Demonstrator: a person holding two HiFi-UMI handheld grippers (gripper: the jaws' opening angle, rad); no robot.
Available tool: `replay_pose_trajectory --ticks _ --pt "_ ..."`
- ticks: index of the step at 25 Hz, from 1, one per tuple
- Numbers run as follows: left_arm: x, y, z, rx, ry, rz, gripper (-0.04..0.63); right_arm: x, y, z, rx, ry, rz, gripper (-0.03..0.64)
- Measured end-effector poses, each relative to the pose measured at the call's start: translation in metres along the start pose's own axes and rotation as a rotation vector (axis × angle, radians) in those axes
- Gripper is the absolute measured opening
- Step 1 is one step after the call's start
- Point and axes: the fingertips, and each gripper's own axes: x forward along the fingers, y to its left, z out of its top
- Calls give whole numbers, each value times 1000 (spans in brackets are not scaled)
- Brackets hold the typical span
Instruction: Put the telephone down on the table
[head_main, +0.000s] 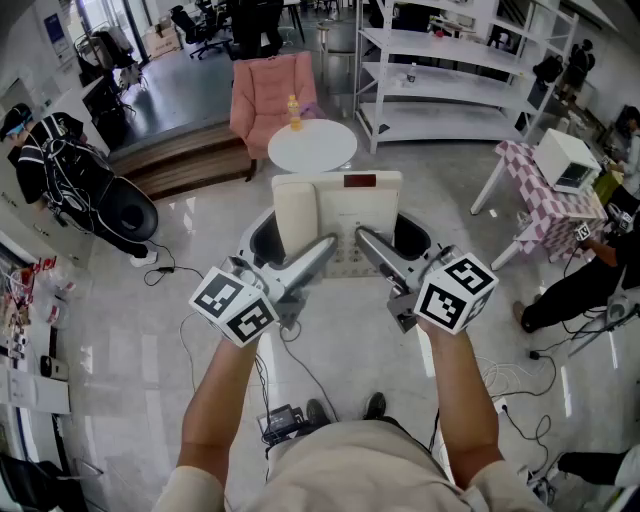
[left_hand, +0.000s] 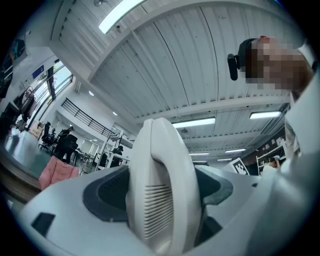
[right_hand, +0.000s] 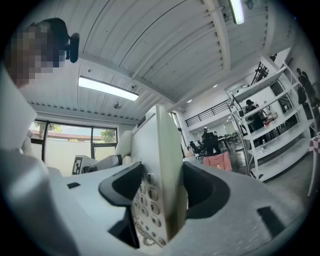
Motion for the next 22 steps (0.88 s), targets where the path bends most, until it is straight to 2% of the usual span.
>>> replay_pose_trajectory --ticks 22 --pt "-19 29 -2 -23 -4 -26 402 27 11 -17 16 3 -35 247"
